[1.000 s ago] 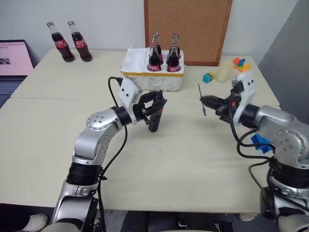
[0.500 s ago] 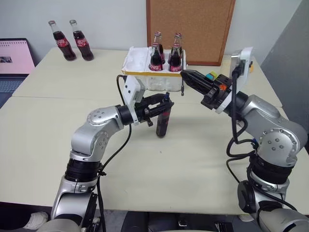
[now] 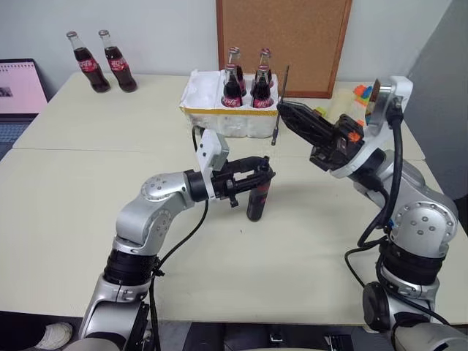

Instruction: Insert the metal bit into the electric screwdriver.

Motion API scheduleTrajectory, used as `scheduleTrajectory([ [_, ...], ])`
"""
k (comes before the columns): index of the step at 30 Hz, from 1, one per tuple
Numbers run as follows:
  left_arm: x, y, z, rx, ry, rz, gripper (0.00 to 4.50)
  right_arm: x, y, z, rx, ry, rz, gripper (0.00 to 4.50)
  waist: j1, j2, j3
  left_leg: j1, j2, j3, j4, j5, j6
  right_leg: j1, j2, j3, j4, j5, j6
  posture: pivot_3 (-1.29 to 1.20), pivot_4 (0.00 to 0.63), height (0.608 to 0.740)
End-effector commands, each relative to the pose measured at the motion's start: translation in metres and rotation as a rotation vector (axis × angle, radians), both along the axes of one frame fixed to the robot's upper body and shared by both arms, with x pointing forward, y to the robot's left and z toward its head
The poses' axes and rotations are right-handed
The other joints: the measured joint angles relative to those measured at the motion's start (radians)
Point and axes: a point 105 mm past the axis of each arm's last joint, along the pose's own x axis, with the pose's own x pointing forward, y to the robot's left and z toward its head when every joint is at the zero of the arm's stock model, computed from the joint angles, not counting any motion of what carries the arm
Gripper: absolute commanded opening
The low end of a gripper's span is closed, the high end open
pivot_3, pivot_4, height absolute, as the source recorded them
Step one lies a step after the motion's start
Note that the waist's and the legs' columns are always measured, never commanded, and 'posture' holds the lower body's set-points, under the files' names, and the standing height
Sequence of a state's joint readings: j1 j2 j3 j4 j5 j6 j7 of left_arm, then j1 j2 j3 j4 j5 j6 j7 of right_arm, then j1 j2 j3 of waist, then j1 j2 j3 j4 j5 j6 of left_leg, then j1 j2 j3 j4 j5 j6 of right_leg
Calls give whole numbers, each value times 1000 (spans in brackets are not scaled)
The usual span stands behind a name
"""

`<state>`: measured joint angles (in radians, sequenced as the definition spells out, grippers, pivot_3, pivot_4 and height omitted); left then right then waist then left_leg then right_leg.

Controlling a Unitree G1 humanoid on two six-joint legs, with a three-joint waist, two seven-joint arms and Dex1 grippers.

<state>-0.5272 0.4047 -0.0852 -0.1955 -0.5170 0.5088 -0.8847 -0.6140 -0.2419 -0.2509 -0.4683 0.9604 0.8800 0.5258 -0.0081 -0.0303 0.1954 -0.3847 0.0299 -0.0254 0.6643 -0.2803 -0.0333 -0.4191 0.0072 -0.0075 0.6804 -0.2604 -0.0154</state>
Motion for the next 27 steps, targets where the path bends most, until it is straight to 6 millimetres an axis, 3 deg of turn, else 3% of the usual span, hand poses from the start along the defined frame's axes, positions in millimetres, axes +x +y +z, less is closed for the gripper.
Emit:
scheduleTrajectory([
  [1, -8, 0, 8, -25, -78, 0, 1534, -7, 0, 8, 22, -52, 28, 0, 0, 0, 0, 0, 0, 0, 0, 0, 0, 0, 0, 0, 0, 0, 0, 0, 150, 740],
  [13, -19, 17, -15, -8, -32, 24, 1533, -12, 6, -1, -16, -60, 65, 0, 0, 0, 0, 1, 0, 0, 0, 0, 0, 1, 0, 0, 0, 0, 1, 0, 150, 740],
  [27, -13, 11, -8, 1, -60, 0, 1533, -18, 20, -5, -23, -126, 143, 0, 0, 0, 0, 2, 0, 0, 0, 0, 0, 1, 2, -1, 0, -2, 4, 0, 150, 740],
])
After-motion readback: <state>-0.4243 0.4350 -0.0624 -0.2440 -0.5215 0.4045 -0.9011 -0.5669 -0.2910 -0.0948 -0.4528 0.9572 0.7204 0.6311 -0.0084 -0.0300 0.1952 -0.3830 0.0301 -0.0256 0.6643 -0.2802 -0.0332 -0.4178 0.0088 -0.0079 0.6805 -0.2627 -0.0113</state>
